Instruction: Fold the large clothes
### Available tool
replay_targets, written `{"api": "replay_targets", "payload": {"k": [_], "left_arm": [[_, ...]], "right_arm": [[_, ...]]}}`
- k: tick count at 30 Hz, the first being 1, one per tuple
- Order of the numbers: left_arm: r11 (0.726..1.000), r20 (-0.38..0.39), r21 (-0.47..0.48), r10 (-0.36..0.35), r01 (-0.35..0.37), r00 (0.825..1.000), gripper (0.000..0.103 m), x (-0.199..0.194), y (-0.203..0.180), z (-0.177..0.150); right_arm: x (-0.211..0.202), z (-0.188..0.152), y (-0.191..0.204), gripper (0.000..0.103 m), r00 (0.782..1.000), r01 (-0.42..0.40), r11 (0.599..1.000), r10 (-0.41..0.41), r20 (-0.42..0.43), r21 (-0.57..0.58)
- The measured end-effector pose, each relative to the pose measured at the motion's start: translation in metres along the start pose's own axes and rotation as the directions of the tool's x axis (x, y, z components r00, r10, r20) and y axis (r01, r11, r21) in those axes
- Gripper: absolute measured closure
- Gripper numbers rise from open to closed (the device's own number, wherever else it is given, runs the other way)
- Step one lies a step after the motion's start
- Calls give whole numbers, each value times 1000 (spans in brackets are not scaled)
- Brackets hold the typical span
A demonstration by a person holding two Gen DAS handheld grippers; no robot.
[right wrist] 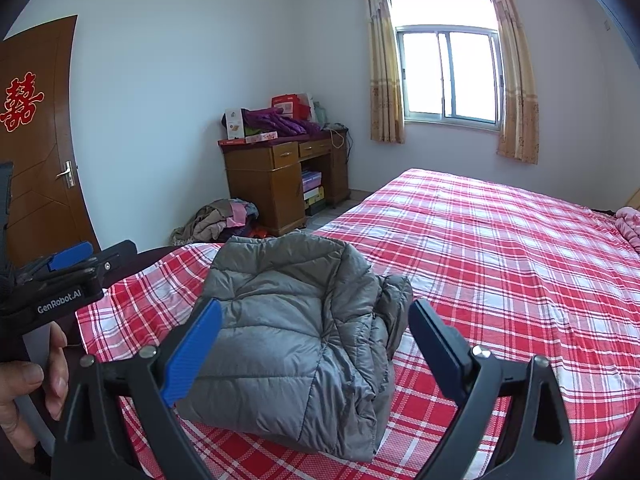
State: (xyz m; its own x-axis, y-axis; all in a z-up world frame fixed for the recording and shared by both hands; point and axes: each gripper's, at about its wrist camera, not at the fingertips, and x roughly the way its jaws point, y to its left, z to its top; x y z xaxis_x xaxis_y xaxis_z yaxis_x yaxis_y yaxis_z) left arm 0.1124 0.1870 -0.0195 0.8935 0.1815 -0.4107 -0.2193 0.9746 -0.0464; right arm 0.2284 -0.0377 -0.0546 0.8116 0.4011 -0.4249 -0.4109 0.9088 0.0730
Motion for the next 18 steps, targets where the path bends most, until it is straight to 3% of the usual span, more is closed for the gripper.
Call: {"api": "replay_targets", "payload": {"k": [18], "left_arm": [[1000, -34, -19, -16, 15, 999, 13, 5, 4, 0]], "right_arm": [[1, 0, 2, 7, 1000, -3, 1000, 3, 6, -4]]}}
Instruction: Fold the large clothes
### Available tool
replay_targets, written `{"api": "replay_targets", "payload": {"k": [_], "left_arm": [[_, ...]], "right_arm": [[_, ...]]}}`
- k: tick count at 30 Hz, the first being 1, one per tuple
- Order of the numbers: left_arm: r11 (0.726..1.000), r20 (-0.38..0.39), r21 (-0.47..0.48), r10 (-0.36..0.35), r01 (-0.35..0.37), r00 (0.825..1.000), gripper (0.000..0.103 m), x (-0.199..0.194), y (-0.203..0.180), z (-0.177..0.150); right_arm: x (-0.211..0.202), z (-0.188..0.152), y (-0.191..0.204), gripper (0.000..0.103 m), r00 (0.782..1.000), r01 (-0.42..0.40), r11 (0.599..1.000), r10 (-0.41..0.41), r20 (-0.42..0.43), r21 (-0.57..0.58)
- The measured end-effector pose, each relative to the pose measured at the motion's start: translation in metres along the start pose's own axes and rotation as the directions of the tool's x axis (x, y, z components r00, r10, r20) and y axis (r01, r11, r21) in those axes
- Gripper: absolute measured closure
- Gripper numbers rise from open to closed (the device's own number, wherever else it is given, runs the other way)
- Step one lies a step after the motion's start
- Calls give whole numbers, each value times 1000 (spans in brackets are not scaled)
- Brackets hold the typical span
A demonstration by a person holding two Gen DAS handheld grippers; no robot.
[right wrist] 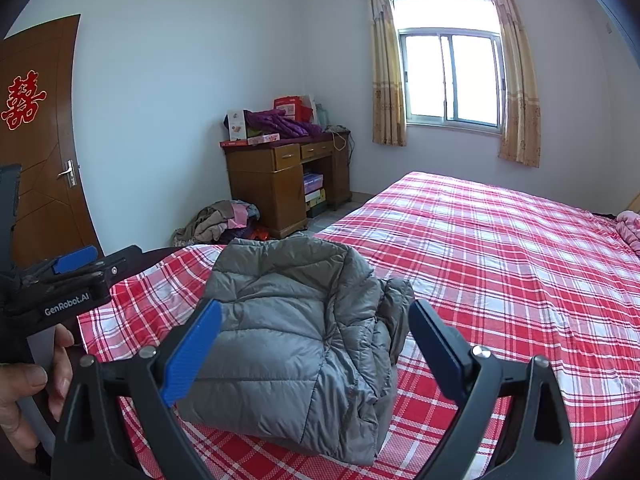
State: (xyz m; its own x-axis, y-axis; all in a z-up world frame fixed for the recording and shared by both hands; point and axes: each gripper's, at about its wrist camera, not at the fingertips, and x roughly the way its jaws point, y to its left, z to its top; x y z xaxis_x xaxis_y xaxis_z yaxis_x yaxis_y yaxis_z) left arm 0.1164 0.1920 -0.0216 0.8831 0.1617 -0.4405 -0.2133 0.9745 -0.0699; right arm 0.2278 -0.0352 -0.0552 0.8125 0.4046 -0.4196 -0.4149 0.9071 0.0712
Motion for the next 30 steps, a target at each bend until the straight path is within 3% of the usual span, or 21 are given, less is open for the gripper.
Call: {"api": "replay_targets", "payload": {"k": [21, 24, 30], "left_arm": [[1000, -27, -13, 12, -12, 1000, 13, 6, -2, 1], [1000, -23, -5, 17, -18, 1000, 5, 7, -2, -1], [1000, 0, 22, 16, -16, 1000, 4, 6, -5, -2]], "right_arm": [[-3, -3, -6, 5, 1000, -11, 1000, 11, 2, 0], [-1, -5, -7, 5, 1000, -15, 1000, 15, -4, -1], [0, -8, -7, 5, 1000, -18, 1000, 18, -15, -2]]}}
